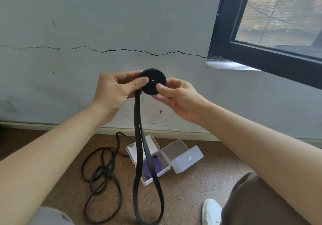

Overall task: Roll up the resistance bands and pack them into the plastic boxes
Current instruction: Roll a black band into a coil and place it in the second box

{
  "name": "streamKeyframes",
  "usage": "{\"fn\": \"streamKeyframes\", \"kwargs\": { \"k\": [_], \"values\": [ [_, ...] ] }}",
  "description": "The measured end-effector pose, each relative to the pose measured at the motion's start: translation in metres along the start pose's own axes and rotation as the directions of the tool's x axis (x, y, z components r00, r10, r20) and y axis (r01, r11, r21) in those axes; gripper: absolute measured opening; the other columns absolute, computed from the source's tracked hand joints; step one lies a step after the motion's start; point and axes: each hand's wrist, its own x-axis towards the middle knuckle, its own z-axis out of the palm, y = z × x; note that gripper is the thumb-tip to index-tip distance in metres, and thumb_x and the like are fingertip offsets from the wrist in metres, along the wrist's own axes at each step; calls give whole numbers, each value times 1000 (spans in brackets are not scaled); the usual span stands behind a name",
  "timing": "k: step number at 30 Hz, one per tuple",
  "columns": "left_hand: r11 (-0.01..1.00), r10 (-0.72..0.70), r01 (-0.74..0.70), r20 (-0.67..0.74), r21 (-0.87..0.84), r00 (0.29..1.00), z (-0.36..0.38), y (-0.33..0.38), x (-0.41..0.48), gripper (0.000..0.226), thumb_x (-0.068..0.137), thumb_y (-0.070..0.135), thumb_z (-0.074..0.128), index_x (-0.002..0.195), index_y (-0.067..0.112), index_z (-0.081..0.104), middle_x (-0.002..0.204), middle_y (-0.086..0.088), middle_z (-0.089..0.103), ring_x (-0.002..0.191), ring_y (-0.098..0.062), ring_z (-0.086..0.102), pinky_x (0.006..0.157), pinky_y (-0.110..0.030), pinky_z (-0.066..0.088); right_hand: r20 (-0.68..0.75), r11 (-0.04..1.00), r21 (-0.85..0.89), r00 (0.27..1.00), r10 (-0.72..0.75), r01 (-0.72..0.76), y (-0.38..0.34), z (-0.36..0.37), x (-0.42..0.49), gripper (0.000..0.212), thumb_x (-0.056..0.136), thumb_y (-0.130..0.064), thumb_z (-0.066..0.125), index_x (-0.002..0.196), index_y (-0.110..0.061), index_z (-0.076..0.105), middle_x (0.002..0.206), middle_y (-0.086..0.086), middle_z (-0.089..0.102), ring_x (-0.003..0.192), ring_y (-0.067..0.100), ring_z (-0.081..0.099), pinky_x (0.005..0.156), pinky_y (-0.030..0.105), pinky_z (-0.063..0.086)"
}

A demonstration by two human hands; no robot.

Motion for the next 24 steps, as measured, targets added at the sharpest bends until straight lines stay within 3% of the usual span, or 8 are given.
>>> {"fn": "streamKeyframes", "kwargs": {
  "k": [4, 7, 9, 14, 16, 18, 21, 24],
  "values": [
    [989, -61, 41, -137, -143, 989, 11, -2, -1, 28, 72, 29, 82, 95, 15, 77, 91, -2, 80, 91, -21, 77, 87, -39, 62, -29, 986, 161, 999, 40, -34, 3, 8, 1, 11, 94, 5, 63, 101, -2, 59, 139, 35, 55, 121, 39, 65, 92, 34, 61],
    [983, -65, 52, -73, -175, 995, 8, 0, 1, 37, 77, 21, 81, 111, 7, 73, 105, -11, 78, 102, -28, 75, 94, -45, 59, -26, 960, 277, 999, 39, -30, 1, 13, 1, 13, 94, 5, 62, 103, -3, 57, 139, 33, 56, 122, 37, 65, 92, 34, 61],
    [988, -30, 26, -22, -153, 999, 6, 2, 0, 37, 82, 15, 77, 118, 10, 71, 105, -8, 79, 102, -26, 75, 92, -41, 60, 0, 942, 334, 999, 38, -36, 0, 14, 1, 12, 96, 6, 60, 102, -4, 56, 132, 30, 61, 121, 34, 66, 91, 33, 61],
    [990, 42, -38, 21, -137, 999, 4, 6, 1, 37, 79, 19, 74, 116, 20, 72, 102, -1, 80, 103, -22, 75, 90, -34, 59, 78, 940, 334, 996, 41, -65, -1, 11, 3, 29, 98, 7, 56, 125, -2, 52, 134, 27, 59, 124, 35, 64, 92, 34, 60],
    [995, 93, -91, 63, -29, 994, -1, 6, 3, 34, 83, 15, 73, 117, 19, 72, 103, 1, 80, 104, -18, 74, 91, -31, 59, 95, 984, 166, 994, 52, -67, -2, 3, 4, 42, 95, 8, 61, 135, 8, 50, 132, 25, 61, 114, 32, 69, 91, 34, 61],
    [980, 124, -142, 127, 139, 984, -6, 4, 3, 36, 87, 5, 73, 122, 14, 72, 107, 3, 78, 105, -12, 73, 94, -27, 58, 77, 970, -243, 996, 46, -26, -3, -6, 5, 45, 91, 2, 70, 134, 6, 56, 122, 18, 69, 103, 29, 72, 87, 34, 62],
    [894, 98, -202, 265, 401, 959, -9, 2, 1, 39, 88, 3, 74, 125, 17, 71, 110, 7, 76, 105, -3, 71, 98, -24, 55, 91, 631, -770, 995, -38, 95, -2, -15, 4, 37, 86, -11, 80, 121, -10, 69, 108, 7, 75, 96, 25, 73, 84, 37, 62],
    [787, 81, -276, 351, 551, 933, -5, 3, -1, 39, 89, 6, 76, 125, 20, 73, 115, 7, 75, 109, -6, 69, 103, -28, 53, 169, 427, -877, 974, -154, 220, -2, -18, 4, 32, 83, -20, 83, 112, -15, 72, 98, -3, 74, 87, 18, 71, 82, 35, 61]
  ]
}}
